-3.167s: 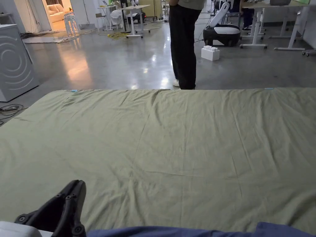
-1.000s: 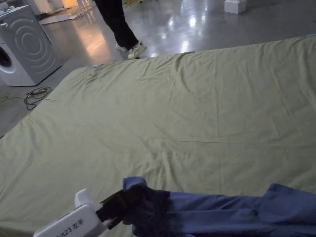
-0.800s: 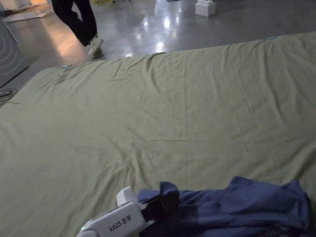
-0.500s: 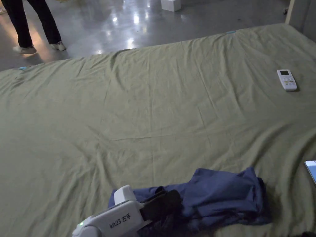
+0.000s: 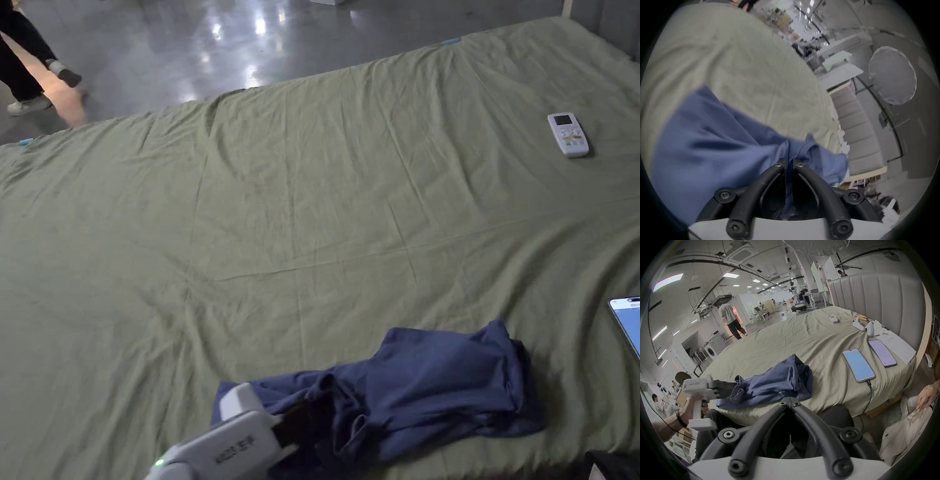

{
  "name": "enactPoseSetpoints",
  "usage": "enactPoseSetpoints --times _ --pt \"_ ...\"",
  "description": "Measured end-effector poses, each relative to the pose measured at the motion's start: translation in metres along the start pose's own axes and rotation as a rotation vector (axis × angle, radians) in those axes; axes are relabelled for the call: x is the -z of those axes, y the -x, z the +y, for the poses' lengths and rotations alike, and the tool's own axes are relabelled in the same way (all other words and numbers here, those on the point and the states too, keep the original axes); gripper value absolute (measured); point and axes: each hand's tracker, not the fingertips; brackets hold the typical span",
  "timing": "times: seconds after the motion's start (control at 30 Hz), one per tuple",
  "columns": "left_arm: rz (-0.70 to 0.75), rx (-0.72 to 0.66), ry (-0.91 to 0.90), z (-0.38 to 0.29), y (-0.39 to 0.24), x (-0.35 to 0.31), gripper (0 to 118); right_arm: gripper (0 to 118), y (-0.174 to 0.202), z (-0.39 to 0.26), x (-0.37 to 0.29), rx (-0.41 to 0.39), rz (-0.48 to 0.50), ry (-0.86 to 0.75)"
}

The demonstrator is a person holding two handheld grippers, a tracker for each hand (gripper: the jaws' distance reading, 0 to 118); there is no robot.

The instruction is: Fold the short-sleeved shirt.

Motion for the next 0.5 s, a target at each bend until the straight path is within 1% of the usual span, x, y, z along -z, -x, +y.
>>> enactPoseSetpoints --times 0.07,0.1,0.13,0.2,0.23,0.27,0.3,0.33,0.37,0.4,0.43,0.47,0.5 --pt "0.043 0.05 0.031 -0.004 -0.002 0.019 4 1 0.0 -0.001 -0.002 -0.012 -0.007 0.004" --pt "0.034 0.024 -0.024 -0.001 -0.003 0.017 4 1 0.0 -0.002 -0.002 -0.014 -0.014 0.007" --pt "0.035 0.012 -0.018 0.002 -0.005 0.015 4 0 -0.001 -0.002 -0.002 -0.014 -0.017 0.01" --pt "0.032 0.018 -0.009 0.004 -0.006 0.004 4 1 -0.002 -0.004 0.001 -0.005 -0.02 0.018" --pt "0.017 0.048 0.006 0.009 -0.006 -0.006 4 1 -0.002 -0.004 0.003 0.004 -0.014 0.027" --pt "0.01 0.041 -0.008 0.012 -0.006 -0.021 4 1 -0.002 -0.003 0.004 0.003 -0.008 0.033" --pt "-0.048 0.034 -0.086 0.015 -0.004 -0.038 6 0 0.001 -0.003 0.004 -0.004 -0.007 0.033" --pt "-0.145 0.042 -0.138 0.018 0.004 -0.059 14 0 0.003 -0.003 0.005 -0.012 -0.004 0.029" --pt "-0.187 0.031 -0.168 0.024 0.011 -0.077 29 1 0.003 -0.002 0.006 -0.015 0.004 0.028" --pt "-0.181 0.002 -0.211 0.03 0.019 -0.093 51 0 0.004 -0.002 0.009 -0.011 0.023 0.033" --pt "-0.155 -0.036 -0.243 0.036 0.028 -0.107 86 0 0.005 -0.003 0.013 -0.007 0.036 0.037" --pt "-0.113 -0.066 -0.27 0.04 0.042 -0.12 105 1 0.006 -0.003 0.016 -0.005 0.044 0.041" --pt "-0.075 -0.096 -0.302 0.042 0.054 -0.128 112 0 0.008 -0.004 0.019 -0.005 0.05 0.048"
